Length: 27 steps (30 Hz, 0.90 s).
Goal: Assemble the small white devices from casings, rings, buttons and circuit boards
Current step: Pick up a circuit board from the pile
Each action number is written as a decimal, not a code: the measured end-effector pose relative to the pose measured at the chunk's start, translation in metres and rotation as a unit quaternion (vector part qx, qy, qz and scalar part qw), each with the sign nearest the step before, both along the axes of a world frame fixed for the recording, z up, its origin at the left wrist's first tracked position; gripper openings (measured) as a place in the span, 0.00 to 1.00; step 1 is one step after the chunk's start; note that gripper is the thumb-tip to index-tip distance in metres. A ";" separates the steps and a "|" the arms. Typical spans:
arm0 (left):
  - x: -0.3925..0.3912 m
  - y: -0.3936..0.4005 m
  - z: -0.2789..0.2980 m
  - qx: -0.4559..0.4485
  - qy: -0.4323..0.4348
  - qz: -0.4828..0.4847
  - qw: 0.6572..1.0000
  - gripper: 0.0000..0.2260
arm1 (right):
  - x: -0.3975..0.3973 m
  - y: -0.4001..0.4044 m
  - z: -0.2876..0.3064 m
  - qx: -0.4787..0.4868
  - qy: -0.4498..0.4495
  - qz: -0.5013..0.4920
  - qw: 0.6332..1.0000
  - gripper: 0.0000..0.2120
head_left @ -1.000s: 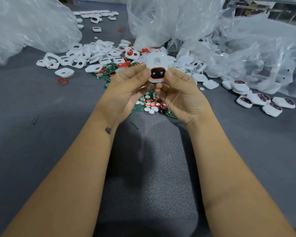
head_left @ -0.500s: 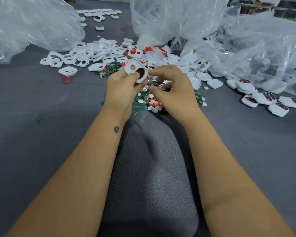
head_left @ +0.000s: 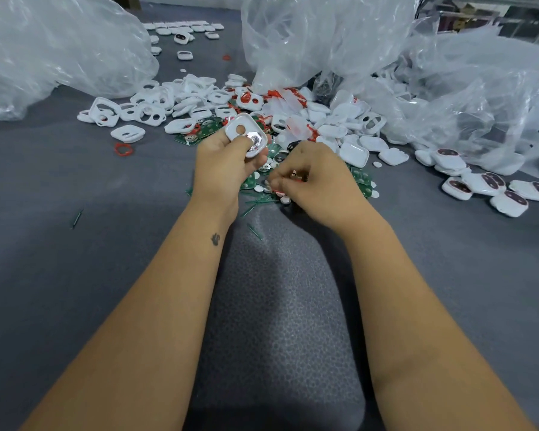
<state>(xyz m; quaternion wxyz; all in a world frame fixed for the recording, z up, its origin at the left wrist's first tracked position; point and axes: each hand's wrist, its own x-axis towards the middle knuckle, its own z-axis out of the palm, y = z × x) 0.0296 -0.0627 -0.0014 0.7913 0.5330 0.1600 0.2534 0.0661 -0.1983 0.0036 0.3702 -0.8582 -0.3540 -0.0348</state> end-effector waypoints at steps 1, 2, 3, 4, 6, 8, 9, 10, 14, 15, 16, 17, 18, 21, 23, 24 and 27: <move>0.000 -0.001 0.000 0.001 0.003 -0.008 1.000 0.12 | -0.001 -0.001 0.000 0.070 0.040 -0.013 0.997 0.05; 0.000 -0.001 -0.001 0.005 0.005 -0.015 1.000 0.11 | -0.001 -0.002 0.001 0.134 0.079 -0.025 0.988 0.05; 0.000 -0.002 -0.001 0.013 0.005 -0.022 1.000 0.10 | 0.000 -0.003 0.002 0.186 0.115 -0.030 0.975 0.06; 0.000 -0.002 -0.002 0.025 0.005 -0.028 0.999 0.10 | 0.000 -0.004 0.003 0.229 0.147 -0.032 0.962 0.06; -0.001 -0.002 -0.003 0.047 0.009 -0.042 0.998 0.10 | 0.001 -0.005 0.005 0.298 0.211 -0.023 0.930 0.06; -0.002 -0.003 -0.003 0.065 0.010 -0.057 0.996 0.10 | 0.002 -0.007 0.006 0.345 0.260 -0.007 0.902 0.06; -0.002 -0.004 -0.003 0.073 0.010 -0.065 0.995 0.10 | 0.002 -0.007 0.007 0.362 0.277 0.000 0.890 0.06; -0.002 -0.005 -0.002 0.079 0.009 -0.072 0.994 0.09 | 0.003 -0.008 0.008 0.376 0.291 0.004 0.880 0.06; -0.001 -0.008 -0.001 0.071 0.016 -0.085 0.994 0.08 | 0.002 -0.010 0.009 0.406 0.310 0.012 0.860 0.05; -0.002 -0.008 -0.002 0.070 0.017 -0.087 0.994 0.09 | 0.002 -0.010 0.009 0.412 0.313 0.013 0.856 0.06; -0.002 -0.008 -0.002 0.073 0.018 -0.088 0.993 0.10 | 0.002 -0.009 0.009 0.419 0.316 0.013 0.851 0.06; -0.002 -0.009 -0.002 0.081 0.018 -0.089 0.993 0.10 | 0.003 -0.009 0.009 0.425 0.320 0.012 0.847 0.06; -0.003 -0.009 -0.002 0.090 0.018 -0.090 0.992 0.11 | 0.003 -0.008 0.009 0.429 0.323 0.008 0.844 0.06; -0.003 -0.009 -0.002 0.119 0.025 -0.090 0.988 0.10 | 0.003 -0.006 0.008 0.428 0.319 -0.005 0.846 0.06; -0.003 -0.009 -0.002 0.130 0.033 -0.092 0.987 0.10 | 0.002 -0.006 0.007 0.418 0.311 -0.014 0.854 0.05; -0.003 -0.010 -0.002 0.132 0.036 -0.096 0.986 0.10 | 0.002 -0.006 0.007 0.410 0.306 -0.020 0.859 0.05; -0.003 -0.011 -0.001 0.136 0.039 -0.108 0.984 0.11 | 0.001 -0.007 0.007 0.397 0.308 -0.021 0.864 0.05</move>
